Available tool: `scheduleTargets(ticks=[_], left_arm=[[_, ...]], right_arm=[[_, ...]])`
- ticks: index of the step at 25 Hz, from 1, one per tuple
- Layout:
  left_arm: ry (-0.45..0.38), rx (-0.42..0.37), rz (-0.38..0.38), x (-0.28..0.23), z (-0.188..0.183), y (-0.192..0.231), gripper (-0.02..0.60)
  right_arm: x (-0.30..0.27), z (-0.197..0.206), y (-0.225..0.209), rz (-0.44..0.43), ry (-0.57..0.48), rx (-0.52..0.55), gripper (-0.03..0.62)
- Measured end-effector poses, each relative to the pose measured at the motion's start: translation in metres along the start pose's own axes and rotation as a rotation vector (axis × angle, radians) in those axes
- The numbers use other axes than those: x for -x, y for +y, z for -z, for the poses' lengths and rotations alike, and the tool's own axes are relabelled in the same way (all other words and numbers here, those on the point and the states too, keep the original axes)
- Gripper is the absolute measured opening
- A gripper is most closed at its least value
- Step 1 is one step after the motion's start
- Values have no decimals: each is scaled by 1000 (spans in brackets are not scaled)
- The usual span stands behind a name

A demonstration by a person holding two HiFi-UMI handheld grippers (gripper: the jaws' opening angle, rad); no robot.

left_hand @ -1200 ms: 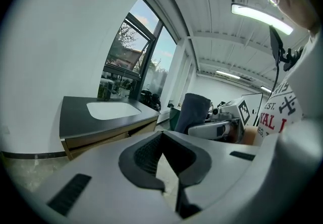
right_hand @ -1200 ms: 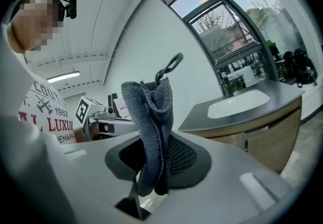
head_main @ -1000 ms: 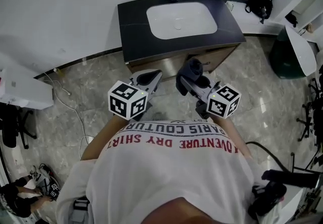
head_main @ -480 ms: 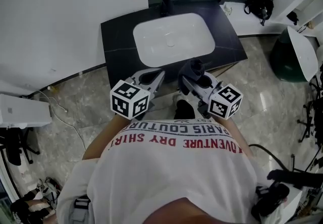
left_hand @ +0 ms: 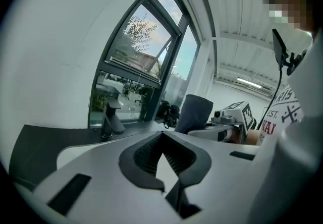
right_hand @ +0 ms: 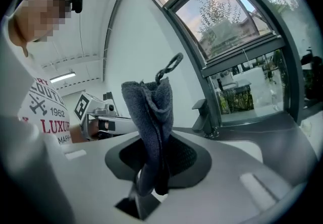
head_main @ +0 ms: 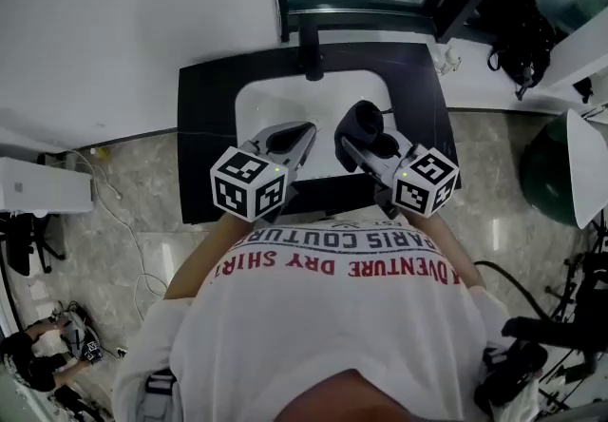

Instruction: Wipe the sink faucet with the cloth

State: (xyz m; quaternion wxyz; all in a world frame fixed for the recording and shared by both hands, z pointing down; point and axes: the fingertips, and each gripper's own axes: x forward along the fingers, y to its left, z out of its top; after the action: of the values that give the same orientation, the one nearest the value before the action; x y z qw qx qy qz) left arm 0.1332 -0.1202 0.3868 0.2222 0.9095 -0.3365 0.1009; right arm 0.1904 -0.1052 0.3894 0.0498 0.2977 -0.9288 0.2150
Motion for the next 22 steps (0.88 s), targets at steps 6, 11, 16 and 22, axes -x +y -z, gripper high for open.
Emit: scheduleTargets(ticks=[6, 11, 16, 22], left_arm=[[6, 13, -70, -10, -15, 25, 2], [18, 14, -79, -10, -24, 41, 2], [27, 25, -68, -14, -26, 59, 2], [32, 48, -70, -14, -19, 80, 2]], right_arm=[[-22, -19, -17, -66, 3, -2, 81], [-39, -22, -21, -90, 18, -22, 82], [-52, -24, -32, -70, 54, 16, 81], [-72, -46, -55, 10, 93, 234, 81]])
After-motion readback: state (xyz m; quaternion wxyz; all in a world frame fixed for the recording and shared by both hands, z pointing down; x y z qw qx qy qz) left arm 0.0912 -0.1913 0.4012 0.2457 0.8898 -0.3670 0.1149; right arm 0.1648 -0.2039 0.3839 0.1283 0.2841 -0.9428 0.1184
